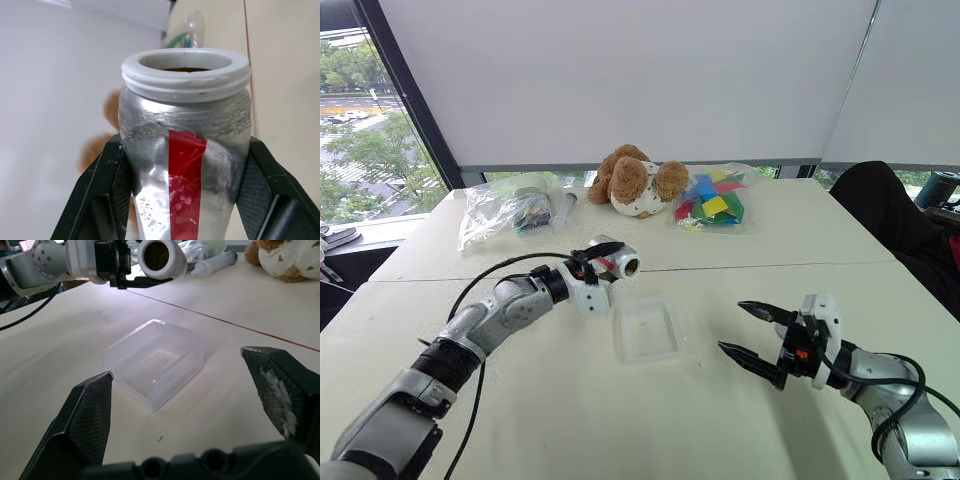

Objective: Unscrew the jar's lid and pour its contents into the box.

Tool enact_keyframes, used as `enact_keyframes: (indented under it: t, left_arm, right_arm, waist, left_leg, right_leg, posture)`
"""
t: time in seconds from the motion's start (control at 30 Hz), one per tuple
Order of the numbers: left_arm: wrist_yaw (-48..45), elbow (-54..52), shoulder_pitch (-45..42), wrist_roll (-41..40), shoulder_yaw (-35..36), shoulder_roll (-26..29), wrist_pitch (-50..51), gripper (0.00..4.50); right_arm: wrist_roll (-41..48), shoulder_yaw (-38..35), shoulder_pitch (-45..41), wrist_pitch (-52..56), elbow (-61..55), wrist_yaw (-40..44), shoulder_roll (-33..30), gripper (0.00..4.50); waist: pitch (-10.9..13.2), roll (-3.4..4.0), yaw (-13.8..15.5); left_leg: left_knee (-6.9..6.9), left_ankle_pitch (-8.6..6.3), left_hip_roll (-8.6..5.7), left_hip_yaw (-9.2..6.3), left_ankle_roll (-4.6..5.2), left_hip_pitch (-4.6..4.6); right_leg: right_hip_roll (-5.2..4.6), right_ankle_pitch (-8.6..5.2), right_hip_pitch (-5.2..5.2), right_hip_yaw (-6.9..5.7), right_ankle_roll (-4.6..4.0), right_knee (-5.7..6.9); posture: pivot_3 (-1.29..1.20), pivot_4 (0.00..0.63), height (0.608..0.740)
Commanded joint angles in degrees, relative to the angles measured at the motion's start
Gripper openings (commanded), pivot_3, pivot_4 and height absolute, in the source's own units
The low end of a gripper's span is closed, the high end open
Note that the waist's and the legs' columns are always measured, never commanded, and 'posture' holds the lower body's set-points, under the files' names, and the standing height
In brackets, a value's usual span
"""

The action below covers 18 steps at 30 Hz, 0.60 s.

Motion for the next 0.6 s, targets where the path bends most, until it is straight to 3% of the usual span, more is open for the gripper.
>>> enact_keyframes:
  t: [0.03,0.27,0.47,0.6]
  left_arm:
    - [19.58,0.66,-4.66,17.65,-6.71,1.93,-1.23,2.11]
    - [44.48,9.88,-11.41,39.08,-18.32,0.01,14.14,2.11]
    - [59.93,17.74,-14.05,48.85,-26.28,-2.19,26.87,2.11]
    - [64.33,21.97,-13.97,48.29,-28.12,-2.80,29.14,2.11]
  right_arm:
    - [0.16,-1.94,1.13,-1.63,-2.91,-0.92,0.47,4.48]
    - [0.24,-2.46,2.45,-1.82,-4.23,-3.08,1.05,4.48]
    - [0.17,-2.08,2.92,-1.55,-5.22,-4.61,1.68,4.48]
    - [0.08,-2.02,3.11,-1.81,-5.17,-5.26,2.10,4.48]
  waist:
    - [0.00,0.00,0.02]
    - [0.01,-0.04,-0.04]
    - [0.05,-0.10,-0.09]
    - [0.05,-0.12,-0.07]
  left_leg:
    - [0.00,0.00,0.00,0.00,0.00,0.00]
    - [0.00,0.00,-0.02,0.01,0.00,0.01]
    - [0.01,0.00,-0.03,0.01,0.00,0.00]
    - [0.01,0.00,-0.04,-0.01,0.00,0.01]
  right_leg:
    - [0.00,0.01,0.01,0.00,0.03,0.00]
    - [0.00,-0.02,-0.01,-0.01,0.13,0.08]
    - [0.00,-0.06,-0.01,-0.03,0.20,0.11]
    - [0.00,-0.08,-0.01,-0.03,0.23,0.16]
  posture:
    - [0.00,0.150,0.740]
    - [0.00,0.150,0.740]
    - [0.00,0.150,0.740]
    - [0.00,0.150,0.740]
